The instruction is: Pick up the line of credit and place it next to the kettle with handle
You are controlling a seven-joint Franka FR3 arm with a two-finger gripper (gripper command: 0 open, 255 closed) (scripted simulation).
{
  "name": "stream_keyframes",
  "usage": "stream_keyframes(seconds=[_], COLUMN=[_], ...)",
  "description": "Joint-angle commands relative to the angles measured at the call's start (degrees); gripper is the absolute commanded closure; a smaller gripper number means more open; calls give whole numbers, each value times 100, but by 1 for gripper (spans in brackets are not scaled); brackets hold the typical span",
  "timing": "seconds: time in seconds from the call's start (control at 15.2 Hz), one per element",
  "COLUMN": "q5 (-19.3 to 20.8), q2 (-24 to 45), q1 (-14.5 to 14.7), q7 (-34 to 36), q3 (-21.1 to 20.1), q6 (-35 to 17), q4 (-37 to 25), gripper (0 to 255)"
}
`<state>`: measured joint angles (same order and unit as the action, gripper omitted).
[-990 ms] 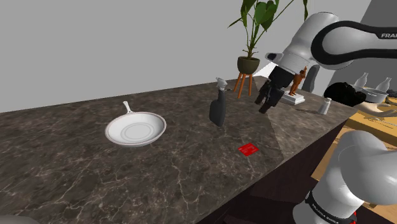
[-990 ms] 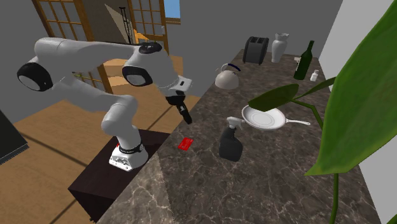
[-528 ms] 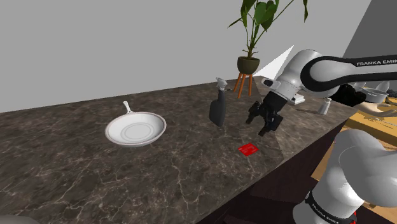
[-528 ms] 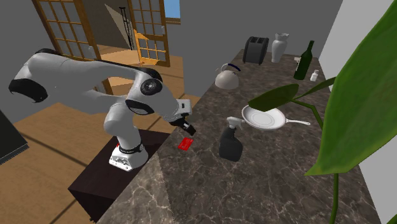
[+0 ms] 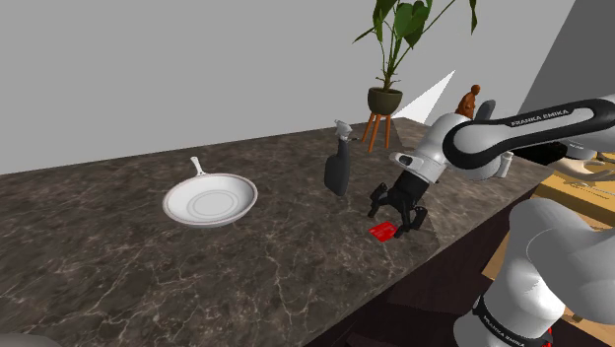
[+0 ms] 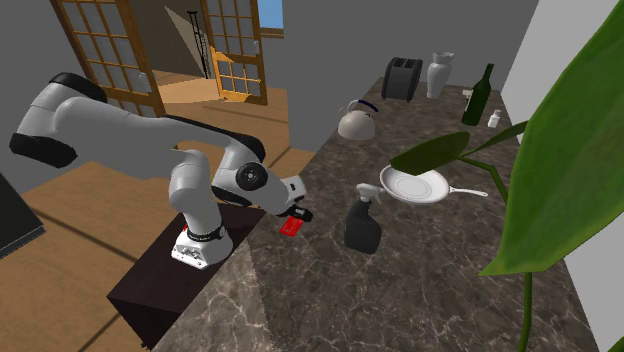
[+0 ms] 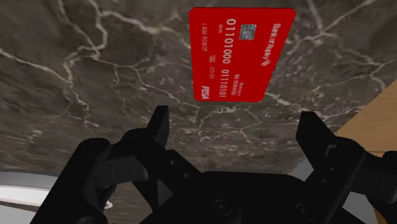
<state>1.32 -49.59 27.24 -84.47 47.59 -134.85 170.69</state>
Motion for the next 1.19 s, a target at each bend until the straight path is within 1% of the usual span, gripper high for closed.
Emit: stream_keyframes(seconds=[0.0, 0.2, 0.73, 0.79, 1.12], q5=[-58, -134, -133, -133, -121], q2=[187, 382, 381, 381, 349], q1=[204, 429, 427, 427, 391], q7=[-70, -123, -123, -123, -112], q3=[117, 242, 241, 241, 218], q6=[-293, -622, -620, -620, -573], q4=[52, 130, 130, 130, 124], gripper=[0, 0, 0, 255, 255])
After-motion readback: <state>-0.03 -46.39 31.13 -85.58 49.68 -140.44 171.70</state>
